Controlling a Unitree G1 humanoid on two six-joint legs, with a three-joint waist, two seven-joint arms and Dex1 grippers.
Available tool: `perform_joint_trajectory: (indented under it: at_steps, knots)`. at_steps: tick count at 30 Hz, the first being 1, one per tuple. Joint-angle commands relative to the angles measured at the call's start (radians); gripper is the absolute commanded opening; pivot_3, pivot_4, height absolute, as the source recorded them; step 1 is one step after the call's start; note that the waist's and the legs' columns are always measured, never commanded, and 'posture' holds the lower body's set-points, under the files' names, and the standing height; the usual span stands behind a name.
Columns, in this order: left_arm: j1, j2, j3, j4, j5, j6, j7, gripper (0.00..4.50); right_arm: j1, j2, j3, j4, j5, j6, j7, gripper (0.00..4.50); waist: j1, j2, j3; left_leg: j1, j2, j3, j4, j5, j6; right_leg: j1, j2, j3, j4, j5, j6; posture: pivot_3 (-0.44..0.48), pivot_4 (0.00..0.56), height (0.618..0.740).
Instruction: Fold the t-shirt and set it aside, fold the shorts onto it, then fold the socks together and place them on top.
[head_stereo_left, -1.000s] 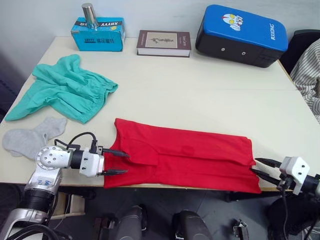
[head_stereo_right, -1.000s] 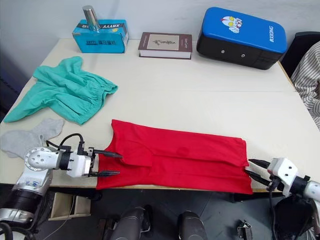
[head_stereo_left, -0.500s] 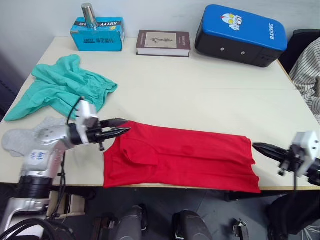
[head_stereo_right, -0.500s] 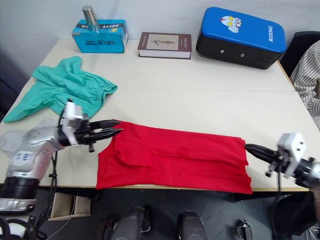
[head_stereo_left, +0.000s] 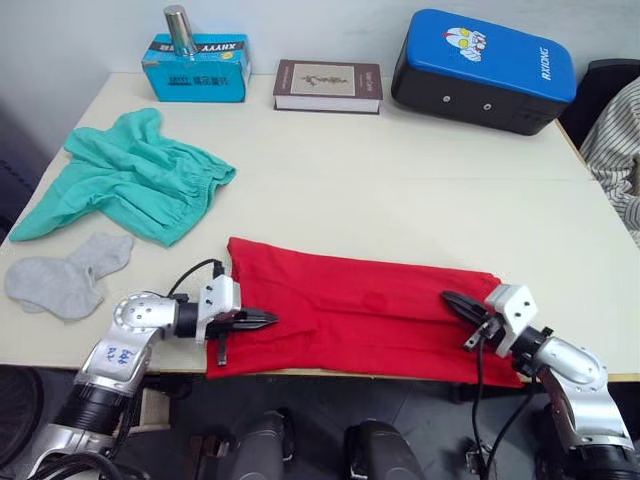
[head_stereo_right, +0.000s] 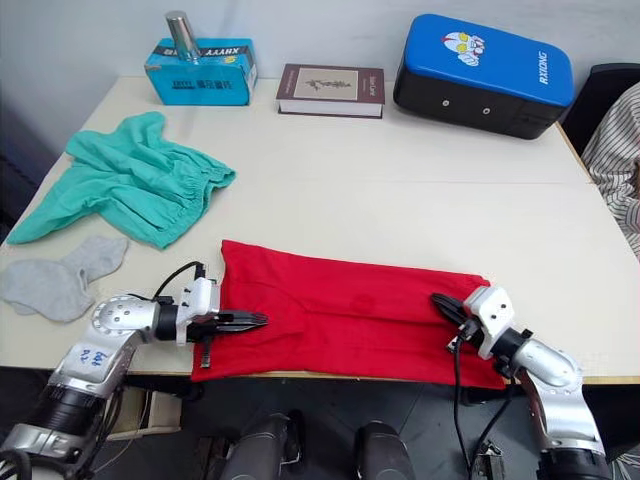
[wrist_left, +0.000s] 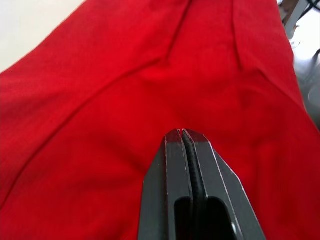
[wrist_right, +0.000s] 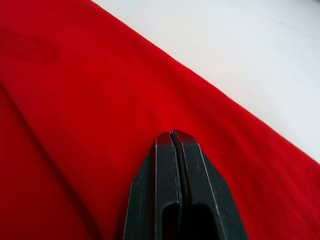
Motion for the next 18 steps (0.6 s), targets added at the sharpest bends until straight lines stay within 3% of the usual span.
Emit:
perform_joint_trajectory:
  at_steps: [1, 6, 10, 14, 18]
  knots:
    - [0.041, 0.039, 0.047, -0.026, -0.036, 0.041, -0.038, 0.04, -0.008, -0.026, -0.068, 0.059, -0.001, -0.042, -0.04, 0.0, 0.0, 0.0, 0.0, 0.0, 0.0, 0.0, 0.0, 0.0, 0.0, 0.0, 0.0, 0.0, 0.0, 0.0, 0.0, 0.0, 0.15, 0.74]
    - [0.033, 0.058, 0.12, -0.051, -0.158, 0.15, -0.095, 0.04, -0.087, -0.041, -0.124, 0.182, -0.018, -0.041, -0.144, 0.0, -0.002, 0.0, 0.0, 0.0, 0.0, 0.0, 0.0, 0.0, 0.0, -0.001, 0.0, 0.0, 0.001, 0.0, 0.0, 0.0, 0.15, 0.74]
    - [-0.077, -0.025, 0.198, -0.037, -0.269, 0.273, 0.001, 0.04, -0.137, -0.037, -0.15, 0.192, 0.042, -0.047, -0.117, 0.0, 0.003, 0.0, 0.0, 0.0, 0.0, 0.0, 0.0, 0.0, 0.0, 0.0, 0.0, 0.0, 0.001, 0.0, 0.0, 0.0, 0.15, 0.74]
    - [-0.201, -0.124, 0.158, 0.063, -0.146, 0.301, 0.185, 0.04, -0.136, -0.016, -0.109, 0.049, 0.142, 0.022, -0.023, 0.0, 0.003, 0.0, 0.0, 0.0, -0.001, 0.0, 0.001, 0.0, 0.001, 0.001, 0.0, 0.0, 0.002, 0.0, 0.001, 0.0, 0.15, 0.74]
    - [-0.231, -0.196, 0.099, 0.103, -0.076, 0.272, 0.218, 0.04, -0.152, 0.029, 0.01, -0.079, 0.09, 0.081, -0.052, 0.0, -0.005, -0.002, -0.001, 0.001, 0.0, 0.0, 0.001, 0.001, 0.0, -0.001, 0.0, 0.0, 0.006, 0.001, 0.001, 0.0, 0.15, 0.74]
